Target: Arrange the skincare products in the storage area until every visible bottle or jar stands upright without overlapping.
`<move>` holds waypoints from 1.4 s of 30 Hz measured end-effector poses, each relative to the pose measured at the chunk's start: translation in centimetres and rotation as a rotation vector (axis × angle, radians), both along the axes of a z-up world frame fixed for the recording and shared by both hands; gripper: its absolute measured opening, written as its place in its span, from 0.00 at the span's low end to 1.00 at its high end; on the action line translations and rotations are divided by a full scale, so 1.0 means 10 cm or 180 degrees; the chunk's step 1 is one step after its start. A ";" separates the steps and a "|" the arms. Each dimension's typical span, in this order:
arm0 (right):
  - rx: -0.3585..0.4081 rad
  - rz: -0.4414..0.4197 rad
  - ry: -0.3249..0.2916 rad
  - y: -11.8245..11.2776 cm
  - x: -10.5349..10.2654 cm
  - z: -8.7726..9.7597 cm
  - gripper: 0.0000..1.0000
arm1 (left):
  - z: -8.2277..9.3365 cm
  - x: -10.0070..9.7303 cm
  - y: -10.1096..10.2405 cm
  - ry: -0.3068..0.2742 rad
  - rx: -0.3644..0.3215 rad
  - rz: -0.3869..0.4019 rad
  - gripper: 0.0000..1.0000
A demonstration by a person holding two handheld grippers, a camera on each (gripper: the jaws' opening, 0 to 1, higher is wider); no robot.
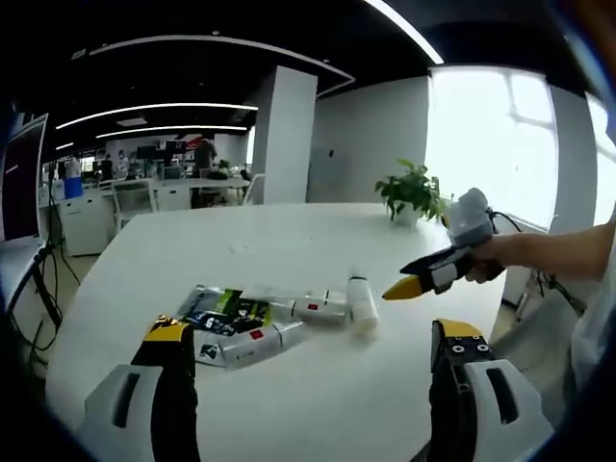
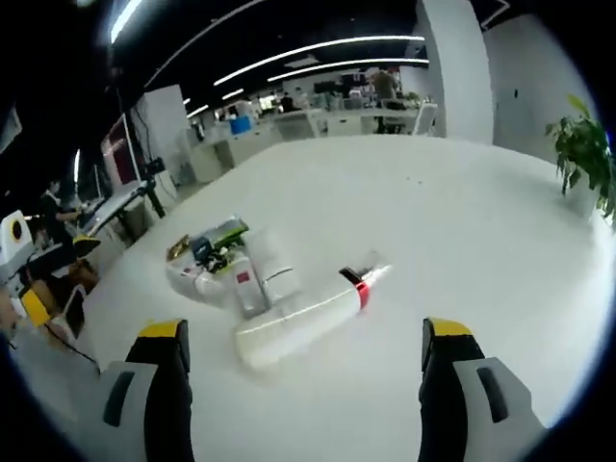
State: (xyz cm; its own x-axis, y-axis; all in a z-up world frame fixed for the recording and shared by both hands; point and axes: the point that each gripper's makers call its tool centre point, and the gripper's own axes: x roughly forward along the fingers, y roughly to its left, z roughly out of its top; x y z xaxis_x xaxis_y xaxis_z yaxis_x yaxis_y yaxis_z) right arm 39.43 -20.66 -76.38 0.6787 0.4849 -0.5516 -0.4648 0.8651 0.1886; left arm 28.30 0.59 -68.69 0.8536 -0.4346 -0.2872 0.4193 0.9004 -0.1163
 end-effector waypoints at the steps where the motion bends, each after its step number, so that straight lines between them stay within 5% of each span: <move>1: 0.0014 -0.0011 0.0014 0.00 0.02 0.00 1.00 | 0.00 0.00 0.00 0.0003 -0.0006 0.0005 0.96; 12: 0.0205 -0.0286 0.0198 0.03 0.20 -0.04 0.90 | -0.02 -0.01 -0.05 0.0012 -0.0091 0.0005 0.97; 32: -0.0018 -0.0433 0.0485 -0.02 0.43 -0.32 0.71 | -0.03 -0.01 -0.06 0.0026 -0.0141 0.0019 0.96; 42: 0.0083 -0.0612 0.0618 -0.03 0.60 -0.33 0.54 | -0.06 -0.01 -0.06 0.0055 -0.0172 0.0026 0.95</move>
